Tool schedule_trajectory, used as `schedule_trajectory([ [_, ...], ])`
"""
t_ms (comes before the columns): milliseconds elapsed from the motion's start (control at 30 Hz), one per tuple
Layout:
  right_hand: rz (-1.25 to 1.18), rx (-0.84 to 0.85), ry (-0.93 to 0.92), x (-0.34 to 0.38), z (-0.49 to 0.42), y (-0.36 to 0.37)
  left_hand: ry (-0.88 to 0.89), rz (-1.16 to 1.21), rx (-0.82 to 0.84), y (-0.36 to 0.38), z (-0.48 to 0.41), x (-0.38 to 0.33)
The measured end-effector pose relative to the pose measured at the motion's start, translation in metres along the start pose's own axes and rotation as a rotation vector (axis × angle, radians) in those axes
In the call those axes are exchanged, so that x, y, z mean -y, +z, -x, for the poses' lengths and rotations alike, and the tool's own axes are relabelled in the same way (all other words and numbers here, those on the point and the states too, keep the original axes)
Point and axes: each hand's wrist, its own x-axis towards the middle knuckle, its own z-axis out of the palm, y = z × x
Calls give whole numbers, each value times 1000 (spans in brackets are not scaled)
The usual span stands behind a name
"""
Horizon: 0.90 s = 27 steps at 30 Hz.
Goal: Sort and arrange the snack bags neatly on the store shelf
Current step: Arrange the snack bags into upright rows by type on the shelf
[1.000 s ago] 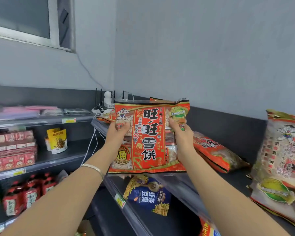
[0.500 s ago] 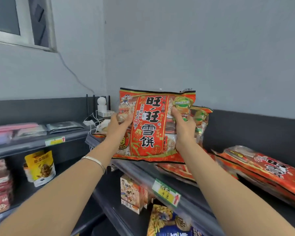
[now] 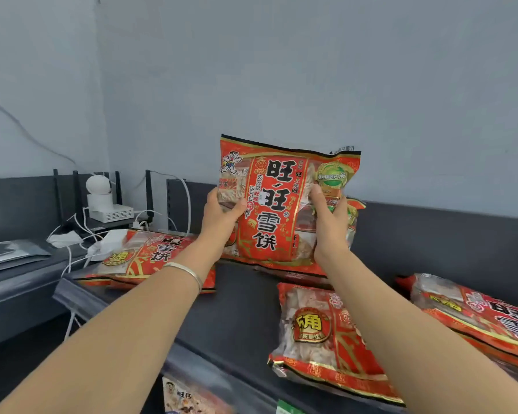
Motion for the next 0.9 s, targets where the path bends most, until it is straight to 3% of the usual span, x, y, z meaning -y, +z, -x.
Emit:
schedule_trajectory([
  [167, 180, 13, 32, -15, -16, -14, -25, 19, 34, 17, -23, 25],
  [333, 932, -60, -19, -18, -11, -21, -176, 62, 87, 25, -22, 60],
  [400, 1064, -80, -9, -16, -11, -19, -184, 11, 99, 25, -26, 68],
  [533, 1115, -123, 22, -20, -11, -15, -151, 3, 134, 19, -39, 73],
  [700, 912, -122, 177, -32, 0, -18, -109, -29, 283, 7, -46, 77],
  [900, 998, -177, 267, -32, 23, -24, -48, -136, 375, 7, -34, 80],
])
